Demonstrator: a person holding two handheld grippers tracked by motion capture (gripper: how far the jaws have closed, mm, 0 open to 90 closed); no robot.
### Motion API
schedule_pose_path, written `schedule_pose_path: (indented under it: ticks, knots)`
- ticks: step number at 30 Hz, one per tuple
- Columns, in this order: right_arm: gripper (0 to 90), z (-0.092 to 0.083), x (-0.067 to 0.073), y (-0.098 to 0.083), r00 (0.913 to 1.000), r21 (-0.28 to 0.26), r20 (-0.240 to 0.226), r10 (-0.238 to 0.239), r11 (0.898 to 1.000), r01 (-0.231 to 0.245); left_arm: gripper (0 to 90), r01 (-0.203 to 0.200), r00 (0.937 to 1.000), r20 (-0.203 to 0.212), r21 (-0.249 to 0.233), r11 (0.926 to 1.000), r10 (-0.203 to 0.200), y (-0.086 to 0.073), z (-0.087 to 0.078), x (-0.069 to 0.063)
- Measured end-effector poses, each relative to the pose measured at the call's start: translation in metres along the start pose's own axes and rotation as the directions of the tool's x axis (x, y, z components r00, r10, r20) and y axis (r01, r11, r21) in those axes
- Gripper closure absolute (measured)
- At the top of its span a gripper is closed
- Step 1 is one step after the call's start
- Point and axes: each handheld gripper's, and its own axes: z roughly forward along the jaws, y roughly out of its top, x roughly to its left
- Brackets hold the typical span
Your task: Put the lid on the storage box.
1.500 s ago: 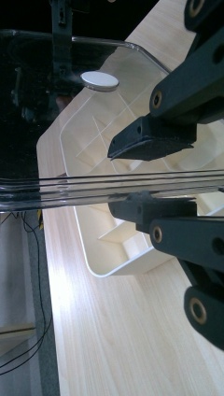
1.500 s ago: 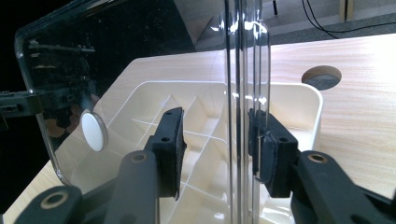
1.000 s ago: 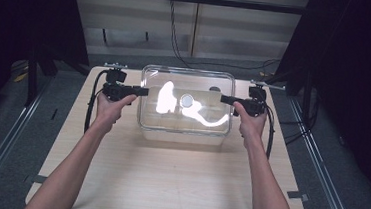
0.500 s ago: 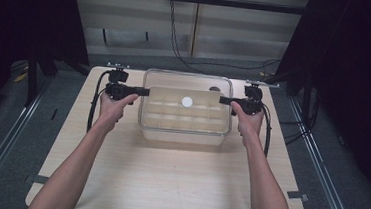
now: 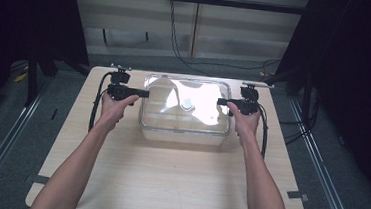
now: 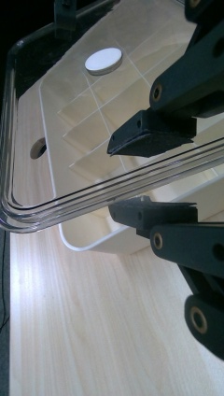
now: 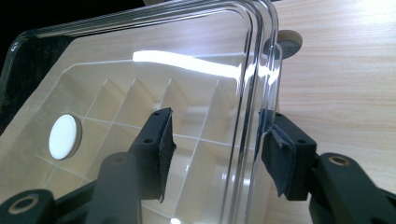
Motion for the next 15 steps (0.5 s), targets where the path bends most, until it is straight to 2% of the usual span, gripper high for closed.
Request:
schedule_pose_path:
  ticks: [2, 7, 9, 15]
  knots:
    - [45.3, 0.0015, 0.0, -0.0001, 0.9999, 0.004, 0.008, -0.007, 1.0, 0.007, 66.1, 0.016, 0.9999, 0.004, -0.001, 0.9999, -0.016, -0.0011, 0.0026, 0.0013]
    - [42.7, 0.0077, -0.0005, -0.0021, 0.9996, 0.014, 0.026, 0.005, 1.0, -0.006, 63.2, 0.019, 0.9997, -0.018, 0.02, 0.9996, -0.018, -0.0024, 0.0094, 0.0017]
    - [41.9, 0.0089, 0.0012, -0.0029, 0.9992, 0.006, 0.039, 0.002, 1.0, -0.002, 62.6, 0.03, 0.9995, -0.01, 0.019, 0.9994, -0.029, -0.0041, 0.0102, 0.0032]
    - [41.4, 0.009, 0.0018, -0.0027, 0.999, 0.011, 0.045, -0.005, 1.0, 0.004, 62.4, 0.025, 0.9997, -0.007, 0.016, 0.9996, -0.025, -0.004, 0.01, 0.0032]
